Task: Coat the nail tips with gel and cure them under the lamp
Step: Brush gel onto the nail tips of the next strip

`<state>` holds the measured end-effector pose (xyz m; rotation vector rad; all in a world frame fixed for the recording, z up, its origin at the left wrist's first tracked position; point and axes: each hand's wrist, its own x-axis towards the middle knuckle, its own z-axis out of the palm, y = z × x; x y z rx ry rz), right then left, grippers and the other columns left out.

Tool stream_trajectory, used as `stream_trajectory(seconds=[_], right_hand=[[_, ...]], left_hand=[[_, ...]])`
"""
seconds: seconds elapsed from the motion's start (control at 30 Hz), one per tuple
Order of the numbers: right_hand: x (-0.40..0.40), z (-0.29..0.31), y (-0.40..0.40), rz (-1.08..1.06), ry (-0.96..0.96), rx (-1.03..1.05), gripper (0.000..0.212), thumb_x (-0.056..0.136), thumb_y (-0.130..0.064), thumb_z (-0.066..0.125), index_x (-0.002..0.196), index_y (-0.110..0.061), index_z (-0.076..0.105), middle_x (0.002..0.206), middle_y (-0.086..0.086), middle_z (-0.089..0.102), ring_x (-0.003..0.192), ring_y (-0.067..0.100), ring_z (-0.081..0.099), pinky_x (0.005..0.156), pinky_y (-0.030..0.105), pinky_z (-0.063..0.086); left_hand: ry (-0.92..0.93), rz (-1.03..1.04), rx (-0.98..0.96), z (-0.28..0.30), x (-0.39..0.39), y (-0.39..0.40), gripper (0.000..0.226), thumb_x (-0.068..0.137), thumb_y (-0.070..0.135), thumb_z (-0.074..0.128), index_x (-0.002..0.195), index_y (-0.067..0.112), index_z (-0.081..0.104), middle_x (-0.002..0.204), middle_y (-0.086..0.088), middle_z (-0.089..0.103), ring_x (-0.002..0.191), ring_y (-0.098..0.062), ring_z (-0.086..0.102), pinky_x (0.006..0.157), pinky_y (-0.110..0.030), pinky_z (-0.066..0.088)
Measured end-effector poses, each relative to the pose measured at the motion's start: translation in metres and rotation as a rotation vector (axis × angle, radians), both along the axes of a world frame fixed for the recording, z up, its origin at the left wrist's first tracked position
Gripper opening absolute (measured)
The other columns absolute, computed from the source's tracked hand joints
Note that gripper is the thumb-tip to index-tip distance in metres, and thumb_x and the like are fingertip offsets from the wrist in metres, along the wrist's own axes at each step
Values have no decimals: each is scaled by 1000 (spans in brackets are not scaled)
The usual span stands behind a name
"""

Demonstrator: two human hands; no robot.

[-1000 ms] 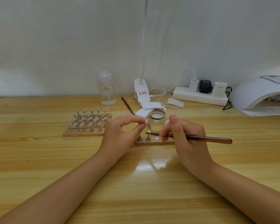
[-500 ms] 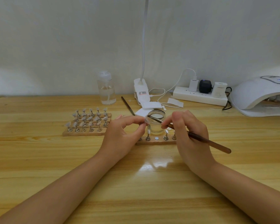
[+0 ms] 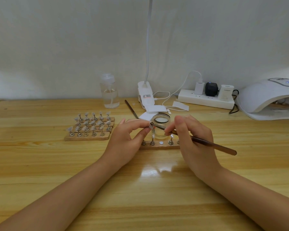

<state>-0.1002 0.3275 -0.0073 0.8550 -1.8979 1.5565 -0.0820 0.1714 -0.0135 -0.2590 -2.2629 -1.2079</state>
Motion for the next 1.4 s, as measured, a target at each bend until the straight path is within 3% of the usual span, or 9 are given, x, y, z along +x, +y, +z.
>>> stream_trajectory(seconds=[0.17, 0.33, 0.43, 0.53, 0.67, 0.93, 1.07, 1.2, 1.4], right_hand=[[1, -1, 1, 31, -2, -9, 36, 90, -32, 38, 63, -25, 60, 59, -10, 58, 63, 6, 56, 64, 17, 41], [1, 0, 2, 54, -25, -95, 36, 89, -34, 37, 62, -23, 60, 60, -3, 59, 62, 10, 59, 62, 26, 47], [0, 0, 1, -2, -22, -59, 34, 89, -35, 36, 67, -25, 60, 66, -8, 61, 68, 6, 59, 66, 22, 47], [0, 0, 0, -4, -17, -33, 32, 90, -34, 37, 71, -25, 61, 70, -11, 62, 73, 6, 61, 69, 22, 48], [0, 0, 0, 11, -32, -31, 33, 89, -34, 38, 69, -22, 62, 69, -6, 63, 72, 6, 61, 71, 21, 48], [1, -2, 0, 120, -71, -59, 38, 88, -33, 40, 62, -16, 62, 57, -4, 60, 56, 2, 57, 59, 11, 40], [0, 0, 2, 74, -59, -118, 35, 88, -32, 38, 66, -20, 61, 61, -6, 61, 59, 1, 57, 58, 10, 40], [-1, 0, 1, 55, -76, -68, 33, 89, -35, 37, 70, -22, 61, 66, -8, 62, 65, 1, 58, 61, 9, 40], [0, 1, 0, 80, -89, -50, 31, 89, -34, 39, 70, -22, 61, 66, -8, 62, 61, -2, 58, 62, 8, 41]], left_hand=[[-16, 8, 23, 1, 0, -1, 17, 83, 11, 62, 85, 27, 68, 90, 20, 65, 96, 3, 59, 113, -39, 17], [-16, 16, 17, 2, 1, -1, 13, 84, 12, 62, 88, 21, 70, 90, 22, 65, 94, 5, 59, 110, -48, 23], [-11, 5, 12, 2, 1, -1, 12, 83, 13, 63, 90, 19, 71, 90, 21, 66, 93, 6, 59, 106, -52, 29], [-3, -5, 13, 3, 2, 1, 12, 82, 16, 64, 88, 24, 70, 91, 19, 67, 93, 4, 61, 109, -50, 25], [-2, 2, 11, 5, 4, 2, 23, 80, 16, 65, 83, 39, 63, 88, 28, 62, 90, 12, 58, 113, -40, 18], [3, -8, 54, 7, 3, 2, 18, 82, 14, 63, 85, 32, 67, 89, 25, 65, 92, 7, 60, 103, -53, 34], [18, 4, 53, 5, 2, 1, 24, 81, 10, 65, 84, 34, 65, 89, 25, 64, 94, 3, 61, 102, -47, 37], [43, -29, 11, 2, -1, -1, 16, 80, 7, 66, 90, 18, 70, 89, 4, 67, 92, -13, 62, 86, -19, 44], [50, -29, 1, 2, -1, -1, 17, 79, 5, 67, 92, 15, 71, 87, 8, 67, 90, -13, 62, 85, -23, 46]])
